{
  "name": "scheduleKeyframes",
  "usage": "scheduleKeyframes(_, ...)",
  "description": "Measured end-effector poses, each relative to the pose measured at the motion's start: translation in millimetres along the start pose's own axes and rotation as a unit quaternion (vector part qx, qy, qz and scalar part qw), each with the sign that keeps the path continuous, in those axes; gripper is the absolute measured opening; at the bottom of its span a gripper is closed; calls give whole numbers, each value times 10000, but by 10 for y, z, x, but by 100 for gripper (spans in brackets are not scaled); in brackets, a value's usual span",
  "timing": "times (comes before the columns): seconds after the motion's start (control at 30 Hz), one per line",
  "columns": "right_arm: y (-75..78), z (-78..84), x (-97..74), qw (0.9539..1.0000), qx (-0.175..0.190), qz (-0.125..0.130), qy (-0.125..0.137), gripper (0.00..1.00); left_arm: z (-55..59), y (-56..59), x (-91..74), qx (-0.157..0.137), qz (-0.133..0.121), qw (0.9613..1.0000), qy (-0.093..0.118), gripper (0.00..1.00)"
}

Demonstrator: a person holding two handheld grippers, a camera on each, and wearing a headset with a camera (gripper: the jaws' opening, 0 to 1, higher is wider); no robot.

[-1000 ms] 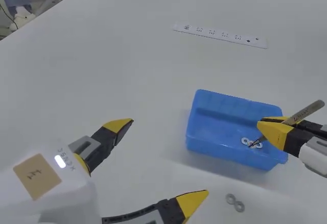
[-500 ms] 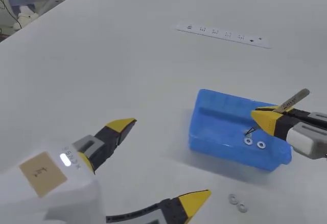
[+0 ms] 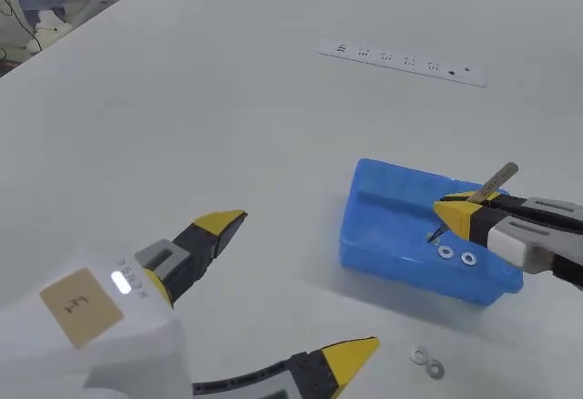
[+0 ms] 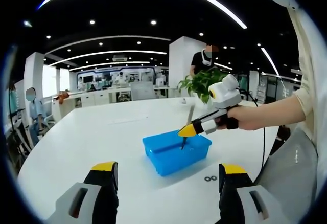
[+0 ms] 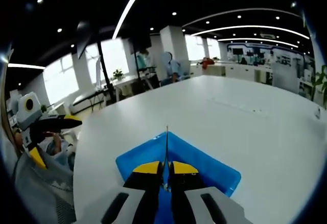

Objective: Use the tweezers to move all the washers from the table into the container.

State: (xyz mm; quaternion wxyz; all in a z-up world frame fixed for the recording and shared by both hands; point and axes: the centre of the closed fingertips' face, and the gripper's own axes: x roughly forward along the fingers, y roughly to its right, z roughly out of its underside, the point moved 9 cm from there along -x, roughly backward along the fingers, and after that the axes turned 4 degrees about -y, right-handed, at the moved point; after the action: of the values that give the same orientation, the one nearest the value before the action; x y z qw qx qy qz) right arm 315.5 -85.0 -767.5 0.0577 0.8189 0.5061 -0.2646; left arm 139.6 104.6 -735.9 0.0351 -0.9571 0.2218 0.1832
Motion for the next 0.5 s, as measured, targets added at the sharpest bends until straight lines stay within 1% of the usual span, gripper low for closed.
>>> scheduleKeyframes(0.13, 27, 40, 76, 9999, -29, -36, -150, 3, -3, 3, 2, -7, 4, 10000, 6, 82)
scheduleKeyframes(0.23, 37, 50, 119, 9998, -60, -40, -193, 3, -12, 2, -1, -55, 18, 10000, 70, 82)
scheduleKeyframes(0.37, 57, 51, 184, 9996, -89, -40, -266, 3, -13, 4, -2, -63, 25, 10000, 53, 82)
scheduleKeyframes(0.5, 47, 53, 204, 9993, -128, -36, -344, 3, -14, 6, -3, -52, 28, 10000, 44, 82)
